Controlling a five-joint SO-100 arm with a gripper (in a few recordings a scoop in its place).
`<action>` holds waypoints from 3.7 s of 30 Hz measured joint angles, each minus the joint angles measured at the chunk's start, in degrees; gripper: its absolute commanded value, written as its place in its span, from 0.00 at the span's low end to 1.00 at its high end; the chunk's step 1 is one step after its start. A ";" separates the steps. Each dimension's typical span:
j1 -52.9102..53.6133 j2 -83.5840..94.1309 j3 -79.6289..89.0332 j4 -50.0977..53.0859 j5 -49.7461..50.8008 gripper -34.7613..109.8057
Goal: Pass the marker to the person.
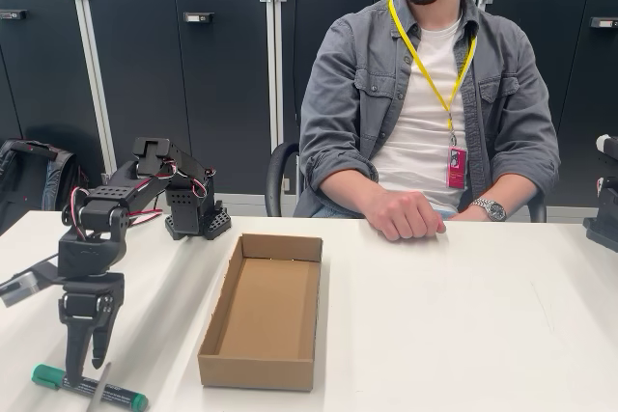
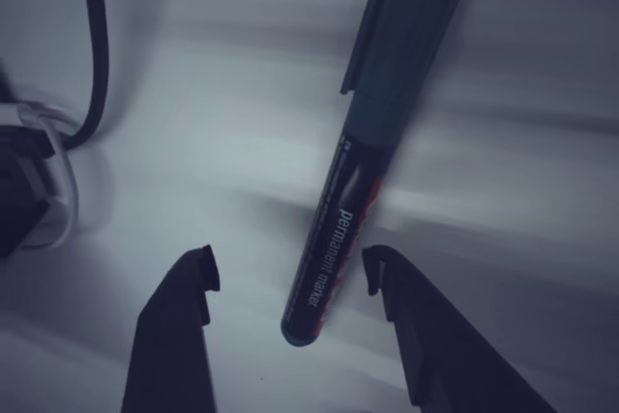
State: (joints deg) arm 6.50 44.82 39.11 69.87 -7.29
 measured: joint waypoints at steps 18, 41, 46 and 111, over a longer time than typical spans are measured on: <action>-0.79 0.00 0.00 3.08 4.57 0.48; 1.76 -5.19 -1.32 3.96 3.43 0.47; 2.11 -5.71 -1.76 4.13 3.43 0.47; 5.71 -9.32 -5.54 18.37 -0.53 0.38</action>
State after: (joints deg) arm 12.22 35.51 33.57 88.24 -7.82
